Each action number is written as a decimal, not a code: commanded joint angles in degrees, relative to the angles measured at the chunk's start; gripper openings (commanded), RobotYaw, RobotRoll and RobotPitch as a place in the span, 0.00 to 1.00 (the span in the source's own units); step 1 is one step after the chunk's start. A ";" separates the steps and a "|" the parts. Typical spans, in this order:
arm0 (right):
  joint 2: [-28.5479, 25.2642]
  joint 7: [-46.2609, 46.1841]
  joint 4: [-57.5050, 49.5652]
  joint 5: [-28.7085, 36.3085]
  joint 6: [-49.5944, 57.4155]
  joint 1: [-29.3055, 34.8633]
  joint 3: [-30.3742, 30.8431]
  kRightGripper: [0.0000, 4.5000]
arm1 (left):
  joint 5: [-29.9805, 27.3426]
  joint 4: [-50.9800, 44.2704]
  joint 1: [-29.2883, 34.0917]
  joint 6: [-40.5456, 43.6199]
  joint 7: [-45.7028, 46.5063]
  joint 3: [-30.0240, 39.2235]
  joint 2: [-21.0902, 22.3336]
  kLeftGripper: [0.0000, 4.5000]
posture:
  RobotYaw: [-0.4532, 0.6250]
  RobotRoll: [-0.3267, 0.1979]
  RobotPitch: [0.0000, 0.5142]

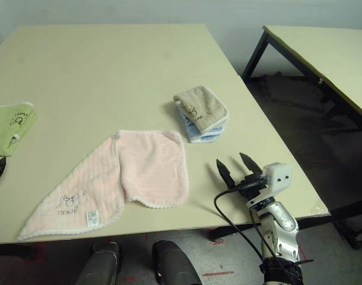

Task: Fold the towel and set it aside.

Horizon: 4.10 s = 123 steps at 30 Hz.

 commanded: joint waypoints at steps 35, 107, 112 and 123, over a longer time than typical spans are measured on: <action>-1.28 -3.41 -6.24 -14.11 29.41 -25.09 22.98 0.99 | -5.39 -16.13 2.72 7.60 -36.58 -12.77 11.67 1.00 | 0.44 0.62 0.29; -2.42 -3.20 -6.25 -12.87 47.68 -33.68 24.85 0.09 | -2.07 -14.79 -0.84 0.39 -35.83 -15.74 10.04 1.00 | 0.44 0.62 0.31; -2.49 -2.00 -6.67 -11.52 46.26 -34.37 23.37 0.00 | -1.99 -15.04 -0.69 0.18 -35.85 -15.89 9.90 1.00 | 0.44 0.62 0.31; -4.12 10.30 -17.84 8.75 69.10 -52.36 18.54 0.00 | -1.58 -12.51 -3.22 -0.58 -36.62 -16.22 10.48 1.00 | 0.43 0.62 0.30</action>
